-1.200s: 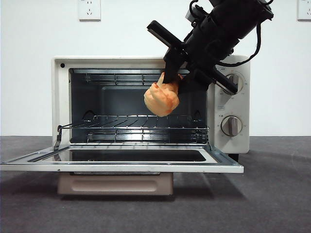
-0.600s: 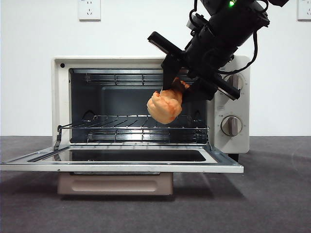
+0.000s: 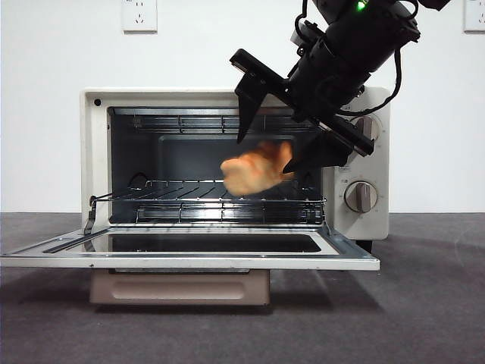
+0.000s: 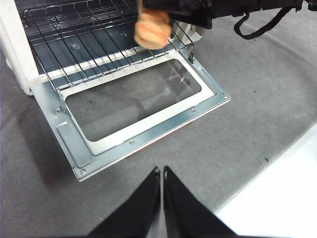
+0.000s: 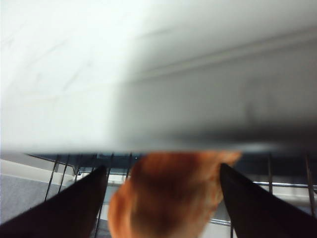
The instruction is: The left arm flap open the oven, the right arm pick bread and place it into oven, the left arm flap close the oven
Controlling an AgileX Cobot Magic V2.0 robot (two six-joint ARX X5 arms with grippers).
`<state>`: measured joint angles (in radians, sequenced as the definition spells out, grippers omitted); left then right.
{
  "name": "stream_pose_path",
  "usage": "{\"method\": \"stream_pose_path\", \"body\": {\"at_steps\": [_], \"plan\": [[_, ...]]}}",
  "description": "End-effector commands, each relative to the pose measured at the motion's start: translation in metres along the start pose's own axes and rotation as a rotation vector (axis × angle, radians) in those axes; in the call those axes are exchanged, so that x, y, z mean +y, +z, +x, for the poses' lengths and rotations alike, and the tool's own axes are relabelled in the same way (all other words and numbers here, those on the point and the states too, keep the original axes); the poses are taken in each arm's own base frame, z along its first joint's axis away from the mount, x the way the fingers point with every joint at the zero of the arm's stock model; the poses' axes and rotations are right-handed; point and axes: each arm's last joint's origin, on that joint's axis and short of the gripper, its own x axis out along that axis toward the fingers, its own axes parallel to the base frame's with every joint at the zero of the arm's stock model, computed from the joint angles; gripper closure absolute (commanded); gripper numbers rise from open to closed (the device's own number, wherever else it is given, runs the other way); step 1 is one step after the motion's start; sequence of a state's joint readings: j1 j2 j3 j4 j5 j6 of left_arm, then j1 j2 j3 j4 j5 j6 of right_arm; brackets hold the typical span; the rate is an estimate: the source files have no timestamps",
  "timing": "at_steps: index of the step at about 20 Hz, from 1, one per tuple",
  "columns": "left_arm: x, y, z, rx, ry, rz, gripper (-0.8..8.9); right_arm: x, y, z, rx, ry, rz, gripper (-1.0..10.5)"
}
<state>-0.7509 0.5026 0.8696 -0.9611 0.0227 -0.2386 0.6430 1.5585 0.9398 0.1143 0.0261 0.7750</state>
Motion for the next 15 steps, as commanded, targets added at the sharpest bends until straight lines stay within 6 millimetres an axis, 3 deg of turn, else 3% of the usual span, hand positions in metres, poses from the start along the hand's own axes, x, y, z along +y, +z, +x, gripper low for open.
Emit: {"method": "stream_pose_path", "body": {"at_steps": [1,8,15], "plan": [[-0.002,0.005,-0.004,-0.026,-0.008,-0.009,7.95,0.006,0.002,0.002,-0.009,0.022,-0.006,5.4],[-0.002,0.005,-0.004,-0.026,-0.007,-0.012,7.95,0.01,0.005,-0.011,0.015,0.038,-0.031,5.4],[0.0,0.007,0.0,-0.024,0.056,-0.041,7.95,0.015,0.008,-0.049,0.113,0.042,-0.119,5.4]]}}
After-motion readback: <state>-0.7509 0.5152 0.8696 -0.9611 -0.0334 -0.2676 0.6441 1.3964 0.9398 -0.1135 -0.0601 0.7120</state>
